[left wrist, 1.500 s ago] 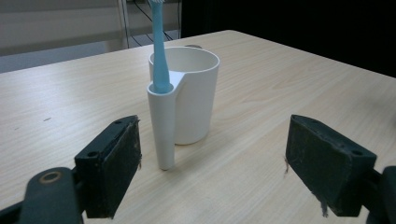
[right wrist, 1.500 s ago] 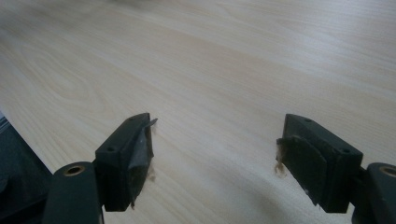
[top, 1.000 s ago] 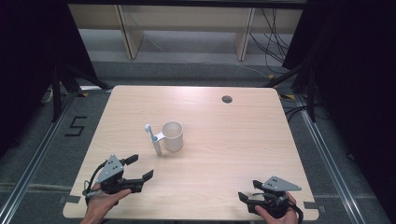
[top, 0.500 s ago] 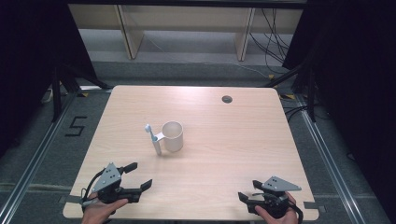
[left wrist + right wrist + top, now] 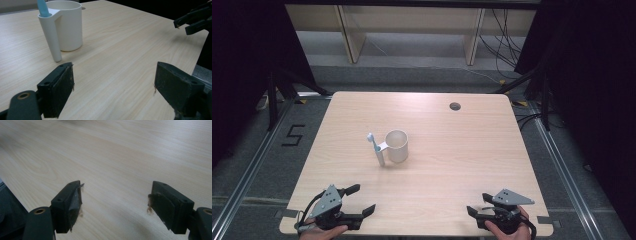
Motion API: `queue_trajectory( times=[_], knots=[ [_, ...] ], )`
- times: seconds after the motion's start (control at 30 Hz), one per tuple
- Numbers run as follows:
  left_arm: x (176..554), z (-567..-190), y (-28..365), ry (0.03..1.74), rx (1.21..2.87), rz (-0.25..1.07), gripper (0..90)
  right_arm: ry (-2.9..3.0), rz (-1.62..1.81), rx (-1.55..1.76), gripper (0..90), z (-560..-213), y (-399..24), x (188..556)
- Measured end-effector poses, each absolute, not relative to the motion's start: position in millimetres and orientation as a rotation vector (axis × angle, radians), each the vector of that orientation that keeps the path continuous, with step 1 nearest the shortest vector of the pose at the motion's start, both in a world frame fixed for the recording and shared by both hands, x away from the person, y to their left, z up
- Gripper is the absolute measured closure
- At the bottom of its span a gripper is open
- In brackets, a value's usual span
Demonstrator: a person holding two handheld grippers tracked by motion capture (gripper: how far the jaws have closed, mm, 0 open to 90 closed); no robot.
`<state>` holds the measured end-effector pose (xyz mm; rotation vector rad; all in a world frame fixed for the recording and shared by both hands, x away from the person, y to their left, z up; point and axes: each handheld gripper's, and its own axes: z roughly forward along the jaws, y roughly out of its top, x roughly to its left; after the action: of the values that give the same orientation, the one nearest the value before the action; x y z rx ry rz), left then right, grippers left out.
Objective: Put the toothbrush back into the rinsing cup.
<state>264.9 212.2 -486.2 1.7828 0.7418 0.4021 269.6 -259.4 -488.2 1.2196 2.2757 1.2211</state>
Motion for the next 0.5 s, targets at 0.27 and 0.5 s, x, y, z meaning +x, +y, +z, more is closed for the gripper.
queue_trajectory(
  times=[0.27,0.5],
  knots=[
    [254,-486,209,0.728,1.825,0.411,15.3,2.273,1.223,1.218,26.2,-488,-259,270],
    [247,-488,207,0.703,1.847,0.403,15.3,2.269,1.232,1.241,26.2,-489,-257,269]
  ],
)
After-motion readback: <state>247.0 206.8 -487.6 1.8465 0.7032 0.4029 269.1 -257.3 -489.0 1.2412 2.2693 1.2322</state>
